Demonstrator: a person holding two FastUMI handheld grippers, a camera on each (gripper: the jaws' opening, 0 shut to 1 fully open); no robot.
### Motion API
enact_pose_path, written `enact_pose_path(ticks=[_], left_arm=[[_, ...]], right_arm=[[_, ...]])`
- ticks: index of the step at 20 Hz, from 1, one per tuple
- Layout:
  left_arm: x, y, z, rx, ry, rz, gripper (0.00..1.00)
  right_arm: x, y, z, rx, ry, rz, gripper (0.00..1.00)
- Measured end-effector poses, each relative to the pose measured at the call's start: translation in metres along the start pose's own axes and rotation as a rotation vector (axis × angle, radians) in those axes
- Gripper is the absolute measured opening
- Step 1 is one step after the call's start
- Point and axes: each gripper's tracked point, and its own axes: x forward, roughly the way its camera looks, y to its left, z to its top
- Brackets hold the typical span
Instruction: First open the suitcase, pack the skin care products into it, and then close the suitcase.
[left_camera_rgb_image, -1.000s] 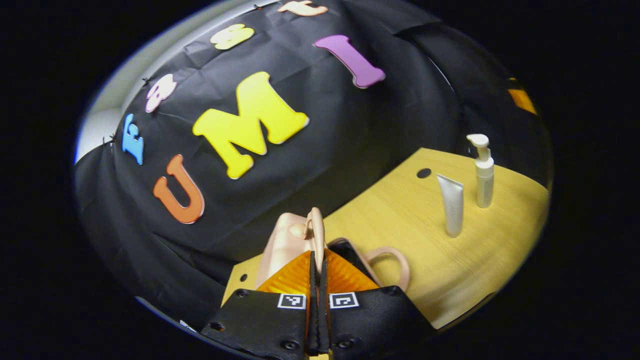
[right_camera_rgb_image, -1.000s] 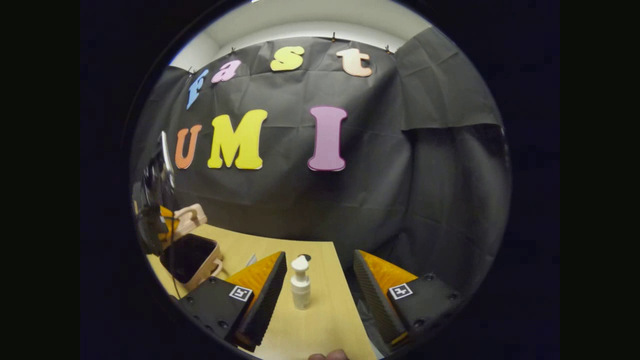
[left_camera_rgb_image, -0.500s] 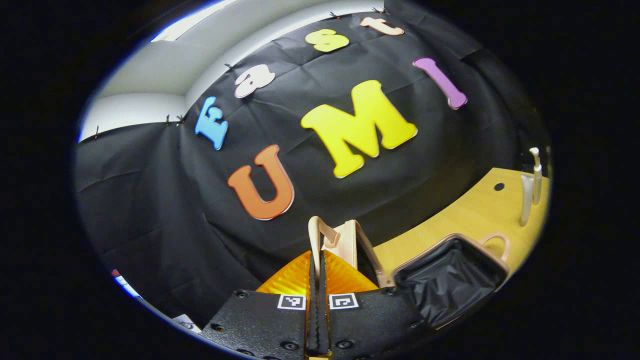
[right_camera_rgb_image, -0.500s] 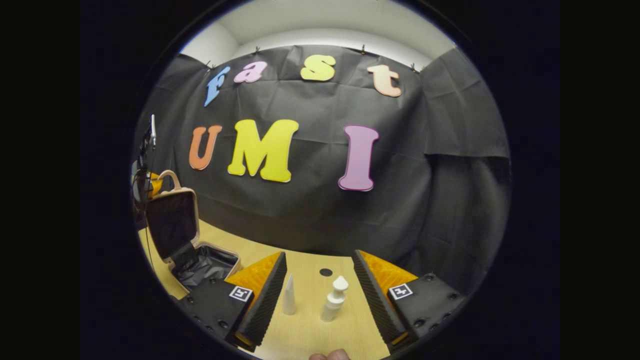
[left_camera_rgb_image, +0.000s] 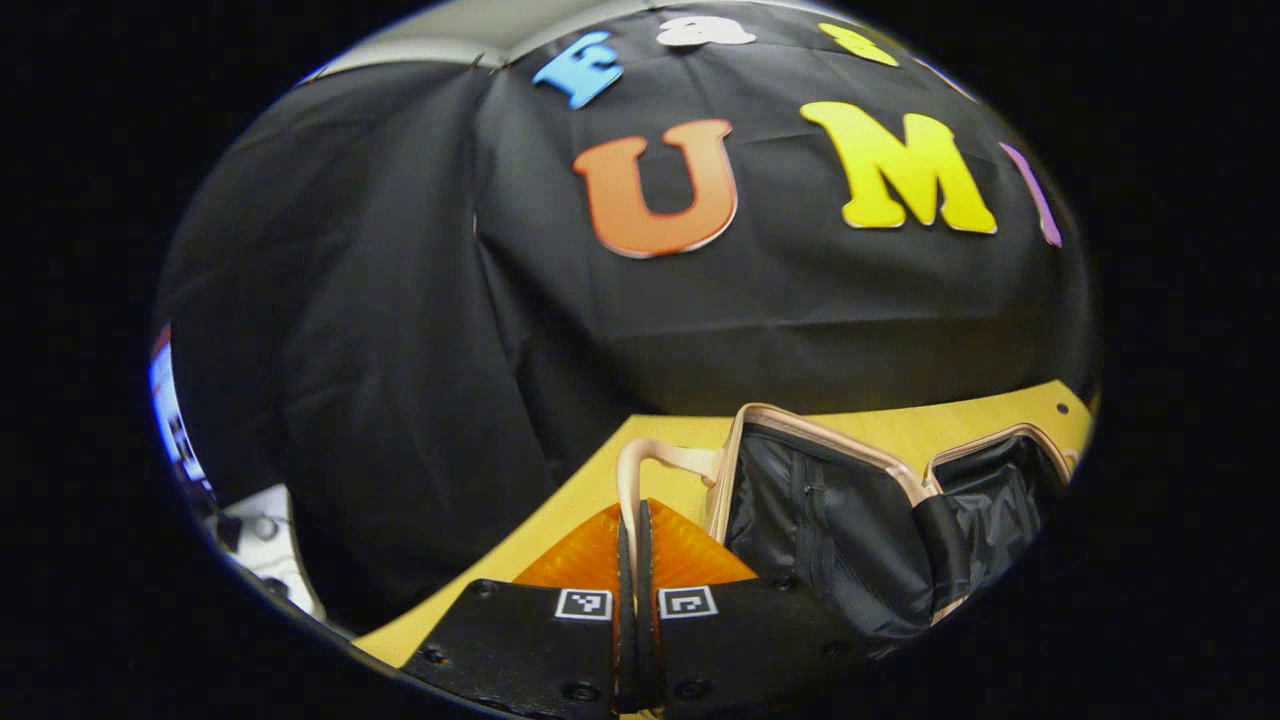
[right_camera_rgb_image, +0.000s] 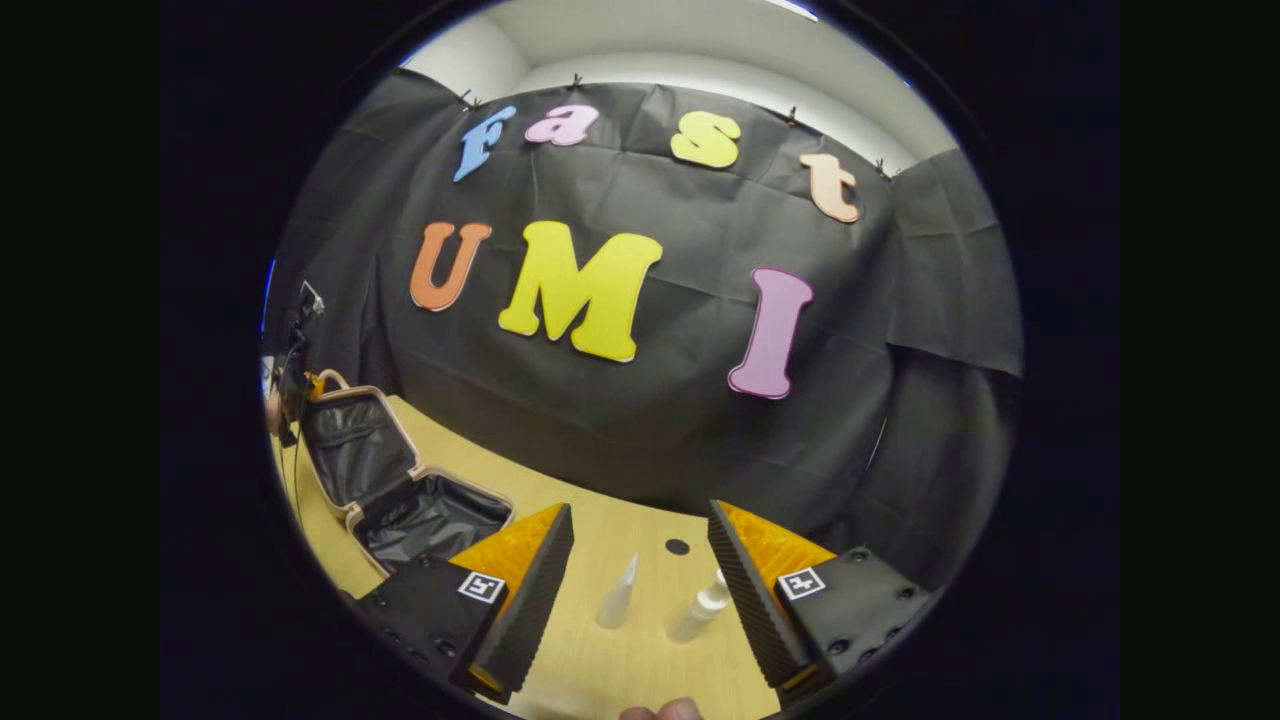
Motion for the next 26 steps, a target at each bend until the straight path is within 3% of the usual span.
enact_pose_path(ticks=[4, 7, 8, 10, 11, 12, 14, 18, 21, 26], left_arm=[[0.022, -0.007, -0.043, -0.187, 0.168, -0.066, 0.04], [0.025, -0.009, -0.054, -0.235, 0.186, -0.070, 0.07], [0.026, -0.003, -0.059, -0.210, 0.195, -0.035, 0.03], [0.021, 0.007, -0.057, -0.169, 0.190, 0.002, 0.33], [0.019, 0.006, -0.052, -0.161, 0.180, 0.003, 0.40], [0.013, 0.003, -0.043, -0.161, 0.157, 0.002, 0.56], [-0.001, -0.008, -0.023, -0.180, 0.115, -0.002, 0.76], [-0.052, -0.062, 0.027, -0.129, 0.035, -0.012, 0.96], [-0.103, -0.125, 0.065, -0.072, -0.050, -0.064, 0.97], [-0.177, -0.278, 0.087, -0.040, -0.110, -0.247, 0.97]], right_arm=[[0.005, 0.005, -0.009, 0.009, 0.049, -0.016, 0.82], [0.010, 0.007, -0.006, 0.005, 0.051, -0.020, 0.81], [0.010, 0.008, -0.007, 0.008, 0.052, -0.019, 0.82], [0.013, 0.010, -0.010, 0.025, 0.058, -0.011, 0.81], [0.014, 0.010, -0.011, 0.035, 0.061, -0.008, 0.82], [0.014, 0.011, -0.012, 0.047, 0.062, -0.005, 0.82], [0.015, 0.009, -0.015, 0.068, 0.061, -0.001, 0.82], [0.010, -0.007, -0.017, 0.121, 0.037, 0.005, 0.82], [0.010, -0.032, -0.029, 0.156, 0.039, -0.007, 0.82], [0.005, -0.087, -0.055, 0.183, 0.058, -0.049, 0.82]])
